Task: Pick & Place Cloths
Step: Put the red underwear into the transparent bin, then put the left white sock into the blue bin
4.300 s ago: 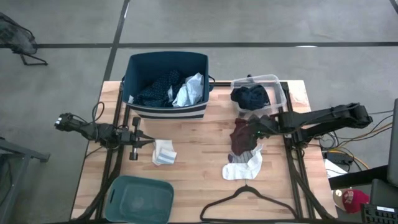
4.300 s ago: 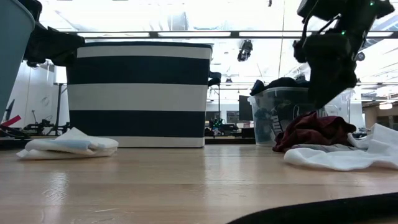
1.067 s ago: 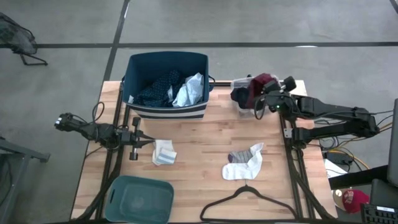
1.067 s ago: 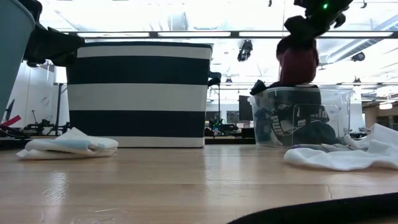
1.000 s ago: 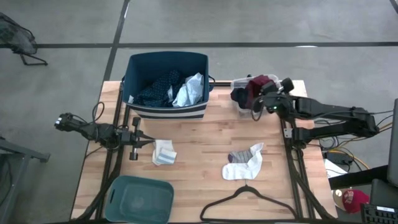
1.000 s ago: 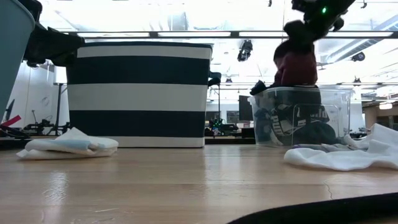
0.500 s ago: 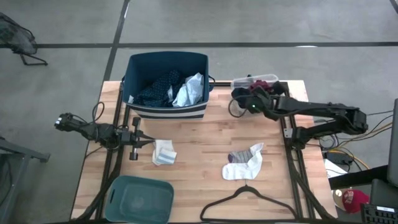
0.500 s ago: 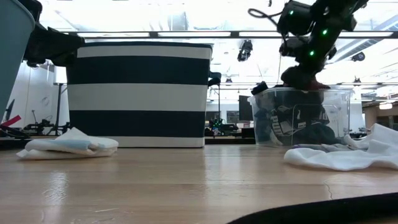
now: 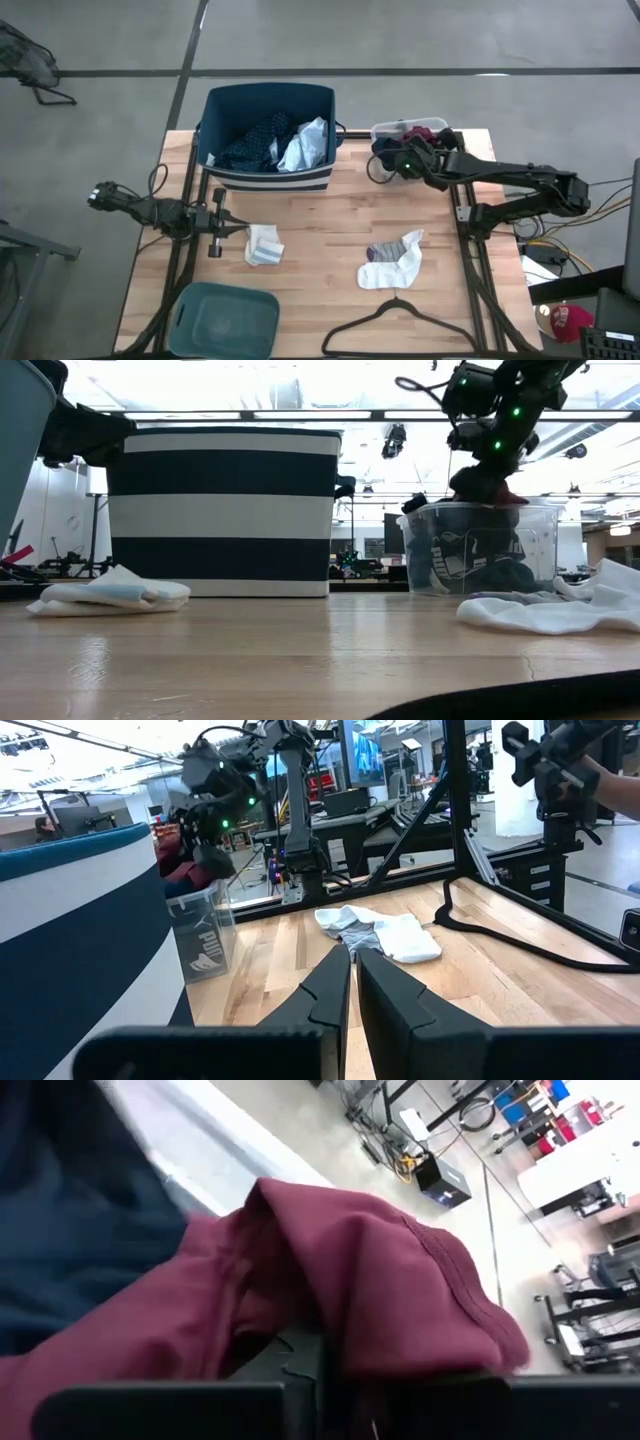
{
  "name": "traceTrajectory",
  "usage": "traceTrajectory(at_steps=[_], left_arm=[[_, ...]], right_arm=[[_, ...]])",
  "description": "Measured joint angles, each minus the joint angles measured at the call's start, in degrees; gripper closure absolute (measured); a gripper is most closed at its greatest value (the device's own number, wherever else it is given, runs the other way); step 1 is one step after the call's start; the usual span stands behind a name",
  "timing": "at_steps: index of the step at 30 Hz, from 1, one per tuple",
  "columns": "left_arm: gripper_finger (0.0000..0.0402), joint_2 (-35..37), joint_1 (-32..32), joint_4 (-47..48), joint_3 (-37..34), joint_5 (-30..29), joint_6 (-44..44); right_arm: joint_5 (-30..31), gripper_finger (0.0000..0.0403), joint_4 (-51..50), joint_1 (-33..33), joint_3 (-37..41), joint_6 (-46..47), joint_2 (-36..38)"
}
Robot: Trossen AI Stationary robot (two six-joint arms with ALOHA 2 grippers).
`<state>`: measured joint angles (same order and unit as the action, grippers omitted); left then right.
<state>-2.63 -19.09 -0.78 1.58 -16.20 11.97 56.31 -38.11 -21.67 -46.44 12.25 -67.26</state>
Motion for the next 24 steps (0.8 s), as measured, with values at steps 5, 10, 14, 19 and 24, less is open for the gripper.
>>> traceTrajectory(at_steps=[5, 10, 14, 19, 24], left_arm=[[0.0371, 0.0, 0.0, 0.0, 0.0, 0.0, 0.0], [0.0371, 0.0, 0.0, 0.0, 0.0, 0.0, 0.0], [0.0371, 0.0, 0.0, 0.0, 0.0, 0.0, 0.0], [0.0371, 0.0, 0.0, 0.0, 0.0, 0.0, 0.0], [0.0371, 0.0, 0.0, 0.0, 0.0, 0.0, 0.0]], right_arm=[[0.1, 0.0319, 0.3, 0.0, -0.1, 1.3, 3.8], [0.2, 0.0263, 0.5, 0.0, -0.2, 4.6, 6.8], [0.2, 0.021, 0.5, 0.1, -0.2, 5.5, 8.7], [0.1, 0.015, 1.0, 1.5, -0.2, 4.4, 11.0], [-5.9, 0.011, 2.1, 4.3, -0.3, 4.0, 12.2]])
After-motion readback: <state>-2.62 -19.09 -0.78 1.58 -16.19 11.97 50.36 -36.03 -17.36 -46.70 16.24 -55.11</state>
